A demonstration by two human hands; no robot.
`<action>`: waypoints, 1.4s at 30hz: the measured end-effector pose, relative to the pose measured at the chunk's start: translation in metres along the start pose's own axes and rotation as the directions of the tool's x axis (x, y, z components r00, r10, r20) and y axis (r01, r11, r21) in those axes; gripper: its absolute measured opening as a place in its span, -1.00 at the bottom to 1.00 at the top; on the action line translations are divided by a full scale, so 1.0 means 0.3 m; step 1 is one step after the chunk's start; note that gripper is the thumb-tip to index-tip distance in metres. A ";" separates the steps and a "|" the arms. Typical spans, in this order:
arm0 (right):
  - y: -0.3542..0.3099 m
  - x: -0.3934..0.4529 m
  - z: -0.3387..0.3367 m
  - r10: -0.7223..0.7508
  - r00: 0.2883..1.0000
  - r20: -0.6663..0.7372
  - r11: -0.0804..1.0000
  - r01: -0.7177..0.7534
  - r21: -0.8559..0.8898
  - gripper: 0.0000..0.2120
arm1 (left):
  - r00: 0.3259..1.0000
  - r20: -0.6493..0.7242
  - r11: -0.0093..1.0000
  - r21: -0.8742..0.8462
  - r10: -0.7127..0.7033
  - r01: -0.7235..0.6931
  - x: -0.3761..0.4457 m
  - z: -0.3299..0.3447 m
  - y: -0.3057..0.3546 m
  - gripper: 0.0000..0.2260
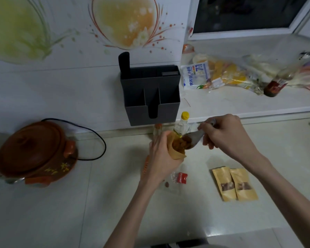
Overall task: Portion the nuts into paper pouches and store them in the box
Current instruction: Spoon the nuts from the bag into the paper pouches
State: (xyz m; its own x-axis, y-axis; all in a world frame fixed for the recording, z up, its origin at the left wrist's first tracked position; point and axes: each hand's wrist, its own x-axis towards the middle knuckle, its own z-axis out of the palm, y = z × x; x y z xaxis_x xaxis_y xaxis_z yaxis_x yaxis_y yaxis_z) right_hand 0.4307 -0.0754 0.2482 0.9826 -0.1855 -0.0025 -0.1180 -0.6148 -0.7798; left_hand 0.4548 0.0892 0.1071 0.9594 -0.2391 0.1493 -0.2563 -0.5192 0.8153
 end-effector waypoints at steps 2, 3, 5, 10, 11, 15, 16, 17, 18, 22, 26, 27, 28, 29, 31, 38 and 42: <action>-0.027 -0.012 0.003 -0.059 0.998 -0.030 0.997 0.057 -0.058 -0.70 | 1.000 0.004 1.000 -0.013 -0.008 0.008 -0.009 -0.003 -0.006 -0.28; -0.038 -0.017 0.004 -0.079 0.996 -0.035 0.995 0.076 -0.071 -0.71 | 1.000 0.003 1.000 -0.021 -0.008 0.008 -0.013 -0.007 -0.010 -0.28; -0.058 -0.024 0.007 -0.107 0.993 -0.039 0.991 0.104 -0.086 -0.73 | 1.000 -0.009 0.999 -0.043 0.006 -0.007 -0.020 -0.016 -0.017 -0.28; -0.066 -0.036 0.033 -0.119 0.990 -0.079 0.992 0.123 0.042 -0.75 | 0.999 -0.012 0.995 -0.092 -0.030 0.029 -0.034 -0.033 -0.035 -0.30; -0.054 -0.037 0.039 -0.109 0.988 -0.110 0.987 0.120 0.102 -0.76 | 0.999 -0.001 0.995 -0.091 -0.046 0.045 -0.040 -0.034 -0.049 -0.30; 0.081 -0.040 0.087 0.030 0.981 -0.193 0.970 0.018 0.242 -0.75 | 0.983 0.047 0.983 -0.047 -0.176 0.178 -0.106 0.001 -0.185 -0.33; 0.136 -0.045 0.108 0.084 0.979 -0.183 0.972 -0.040 0.232 -0.74 | 0.966 0.061 0.967 -0.028 -0.251 0.253 -0.138 0.012 -0.236 -0.34; 0.198 -0.055 0.132 0.147 0.976 -0.162 0.968 -0.109 0.225 -0.76 | 0.940 0.084 0.944 0.001 -0.330 0.331 -0.175 0.020 -0.286 -0.33; 0.262 -0.069 0.155 0.214 0.967 -0.136 0.959 -0.181 0.220 -0.78 | 0.912 0.114 0.918 0.026 -0.395 0.395 -0.211 0.027 -0.335 -0.33; 0.510 -0.159 0.236 0.410 0.909 -0.069 0.905 -0.397 0.150 -0.76 | 0.875 0.111 0.878 -0.036 -0.472 0.478 -0.295 0.040 -0.445 -0.52; 0.678 -0.226 0.299 0.495 0.868 -0.042 0.867 -0.491 0.079 -0.73 | 0.809 0.112 0.808 -0.066 -0.577 0.585 -0.291 0.045 -0.486 -0.57; 0.704 -0.234 0.315 0.508 0.860 -0.035 0.860 -0.505 0.075 -0.74 | 0.788 0.129 0.791 -0.042 -0.602 0.611 -0.289 0.047 -0.499 -0.58; 0.724 -0.238 0.330 0.516 0.856 -0.034 0.855 -0.513 0.074 -0.76 | 0.773 0.134 0.779 -0.021 -0.620 0.627 -0.284 0.050 -0.513 -0.58; 0.741 -0.241 0.343 0.519 0.854 -0.036 0.854 -0.516 0.072 -0.77 | 0.764 0.127 0.769 -0.014 -0.632 0.639 -0.278 0.053 -0.526 -0.58; 0.769 -0.240 0.370 0.525 0.850 -0.036 0.850 -0.522 0.071 -0.78 | 0.749 0.101 0.750 -0.036 -0.655 0.660 -0.256 0.056 -0.549 -0.58; 0.809 -0.193 0.451 0.473 0.881 -0.016 0.881 -0.473 -0.010 -0.74 | 0.694 0.111 0.699 0.006 -0.711 0.715 -0.174 0.075 -0.597 -0.52; 0.801 -0.164 0.484 0.433 0.901 0.029 0.901 -0.433 -0.017 -0.75 | 0.656 0.155 0.661 -0.025 -0.738 0.750 -0.144 0.102 -0.620 -0.60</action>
State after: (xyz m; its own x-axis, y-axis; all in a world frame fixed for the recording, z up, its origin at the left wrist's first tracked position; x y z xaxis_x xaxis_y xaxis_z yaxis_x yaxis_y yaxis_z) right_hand 0.3749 -0.1027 -0.0302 0.8383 -0.4110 -0.3582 -0.5341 -0.4872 -0.6909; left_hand 0.4573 0.1709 -0.0681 0.8007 0.0993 -0.5907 0.5528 -0.5023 0.6649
